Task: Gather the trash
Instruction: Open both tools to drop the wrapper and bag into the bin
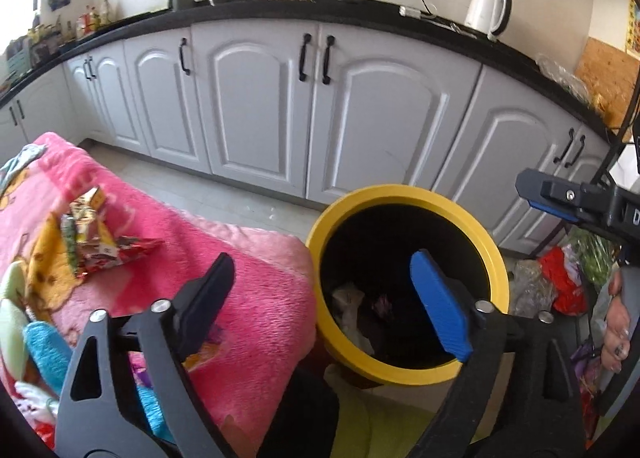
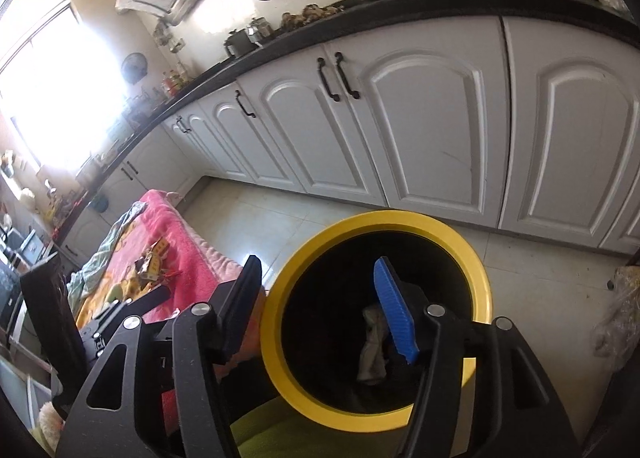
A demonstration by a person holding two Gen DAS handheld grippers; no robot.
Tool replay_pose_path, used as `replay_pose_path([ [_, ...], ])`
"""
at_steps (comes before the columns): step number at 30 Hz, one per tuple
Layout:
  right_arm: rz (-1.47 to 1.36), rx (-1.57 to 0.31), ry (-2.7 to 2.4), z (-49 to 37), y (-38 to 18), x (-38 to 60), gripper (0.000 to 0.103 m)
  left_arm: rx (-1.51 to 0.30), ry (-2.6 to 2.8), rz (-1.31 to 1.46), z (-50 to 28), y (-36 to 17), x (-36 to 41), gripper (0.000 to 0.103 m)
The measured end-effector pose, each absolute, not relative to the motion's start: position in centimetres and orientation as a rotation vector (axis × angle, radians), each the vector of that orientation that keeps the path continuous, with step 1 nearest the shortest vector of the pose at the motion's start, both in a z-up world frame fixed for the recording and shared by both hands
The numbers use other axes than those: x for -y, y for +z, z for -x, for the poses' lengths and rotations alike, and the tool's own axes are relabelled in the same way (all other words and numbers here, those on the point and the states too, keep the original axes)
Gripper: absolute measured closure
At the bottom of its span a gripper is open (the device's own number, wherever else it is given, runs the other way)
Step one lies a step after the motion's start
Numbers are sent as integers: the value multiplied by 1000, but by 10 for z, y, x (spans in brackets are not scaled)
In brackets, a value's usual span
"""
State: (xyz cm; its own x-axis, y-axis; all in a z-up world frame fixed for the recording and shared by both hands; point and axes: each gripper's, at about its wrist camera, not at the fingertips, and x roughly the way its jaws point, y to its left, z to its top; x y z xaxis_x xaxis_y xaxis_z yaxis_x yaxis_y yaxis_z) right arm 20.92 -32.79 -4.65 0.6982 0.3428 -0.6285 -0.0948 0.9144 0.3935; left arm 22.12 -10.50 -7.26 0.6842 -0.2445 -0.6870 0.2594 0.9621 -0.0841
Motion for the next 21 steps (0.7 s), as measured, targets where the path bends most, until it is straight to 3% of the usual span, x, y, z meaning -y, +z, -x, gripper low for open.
replay_pose_path([
  [10, -249, -693, 304, -195, -25, 299, 35, -705, -212, 30, -200, -49, 66, 11],
  [21, -133, -627, 387, -179, -8, 255, 27, -644, -110, 87, -177, -30, 14, 11],
])
